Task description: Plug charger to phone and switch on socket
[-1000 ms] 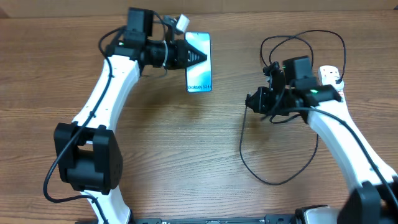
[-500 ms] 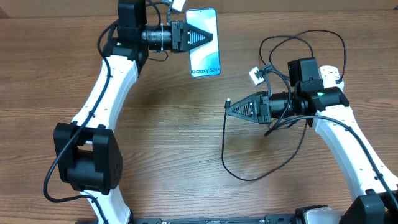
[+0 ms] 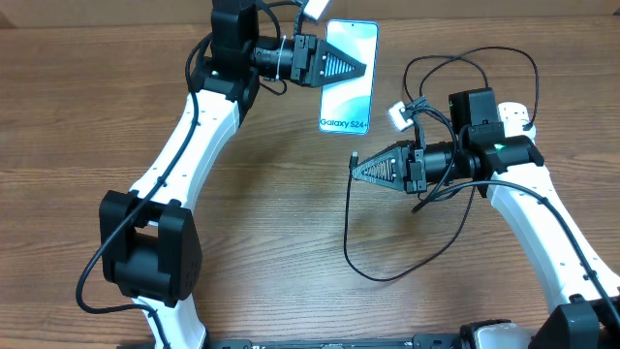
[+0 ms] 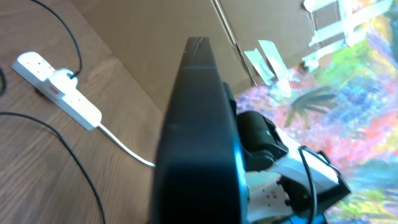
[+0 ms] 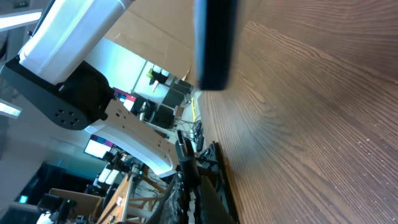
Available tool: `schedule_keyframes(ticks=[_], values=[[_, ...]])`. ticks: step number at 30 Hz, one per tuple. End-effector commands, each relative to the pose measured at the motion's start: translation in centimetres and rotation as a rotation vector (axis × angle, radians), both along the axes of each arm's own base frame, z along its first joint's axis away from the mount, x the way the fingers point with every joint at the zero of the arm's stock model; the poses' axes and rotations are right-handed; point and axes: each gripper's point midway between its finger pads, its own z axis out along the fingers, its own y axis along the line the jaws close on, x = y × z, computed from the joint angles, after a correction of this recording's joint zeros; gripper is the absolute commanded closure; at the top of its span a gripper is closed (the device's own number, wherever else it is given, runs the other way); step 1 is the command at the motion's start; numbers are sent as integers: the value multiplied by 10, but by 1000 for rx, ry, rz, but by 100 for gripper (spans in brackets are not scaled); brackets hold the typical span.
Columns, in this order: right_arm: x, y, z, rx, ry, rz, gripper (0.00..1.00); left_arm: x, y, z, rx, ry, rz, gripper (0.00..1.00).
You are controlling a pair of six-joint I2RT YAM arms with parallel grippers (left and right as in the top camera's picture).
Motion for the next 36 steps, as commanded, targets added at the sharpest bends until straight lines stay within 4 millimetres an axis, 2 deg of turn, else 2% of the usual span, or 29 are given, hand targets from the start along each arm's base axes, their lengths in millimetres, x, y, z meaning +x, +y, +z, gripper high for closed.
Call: schedule_keyframes(ticks=[1,8,14,26,36], values=[[6,-2,-2,-26,25,-30,96,-20,7,23,-20,-36,-70,96],[12,-3,-8,-70,53,-66,96,-6,1,18,-2,-11,17,96],[12,-3,-8,-70,58,-66,96,-2,-7,3,30,-13,62,96],[13,-4,-12,-94,104,-87,96,-6,-9,-5,40,-42,53,96],[15,-4,-15,-111,108,-100,96,-16,-20,-8,45,-34,20,96]])
